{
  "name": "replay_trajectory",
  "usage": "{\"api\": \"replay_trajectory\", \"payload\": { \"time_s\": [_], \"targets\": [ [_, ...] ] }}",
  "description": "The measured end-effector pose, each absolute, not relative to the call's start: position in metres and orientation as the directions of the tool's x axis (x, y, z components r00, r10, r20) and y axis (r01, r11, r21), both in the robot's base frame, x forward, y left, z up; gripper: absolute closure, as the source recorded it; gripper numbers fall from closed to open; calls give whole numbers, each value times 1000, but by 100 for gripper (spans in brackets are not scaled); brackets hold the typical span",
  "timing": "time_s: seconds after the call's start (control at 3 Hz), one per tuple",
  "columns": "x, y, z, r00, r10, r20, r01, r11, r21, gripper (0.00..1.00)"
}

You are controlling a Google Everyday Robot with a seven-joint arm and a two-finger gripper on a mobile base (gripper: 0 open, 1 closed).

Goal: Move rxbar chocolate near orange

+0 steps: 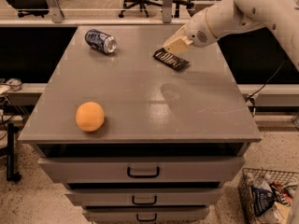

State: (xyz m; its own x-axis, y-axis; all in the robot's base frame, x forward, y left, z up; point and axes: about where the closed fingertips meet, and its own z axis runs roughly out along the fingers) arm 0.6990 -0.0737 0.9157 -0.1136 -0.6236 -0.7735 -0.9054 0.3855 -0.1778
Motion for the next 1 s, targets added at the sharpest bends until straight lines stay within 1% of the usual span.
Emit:
{"api": "replay_trajectory", "payload": {
  "time_s": [0.33, 0.67, 1.0],
  "targets": [
    [699, -71, 913, -114, -626, -772, -909, 380, -173, 84],
    [699, -69, 911, -114, -626, -772, -911, 376, -170, 59],
    [704, -75, 908, -145, -596, -790, -879, 444, -174, 35]
  ]
}}
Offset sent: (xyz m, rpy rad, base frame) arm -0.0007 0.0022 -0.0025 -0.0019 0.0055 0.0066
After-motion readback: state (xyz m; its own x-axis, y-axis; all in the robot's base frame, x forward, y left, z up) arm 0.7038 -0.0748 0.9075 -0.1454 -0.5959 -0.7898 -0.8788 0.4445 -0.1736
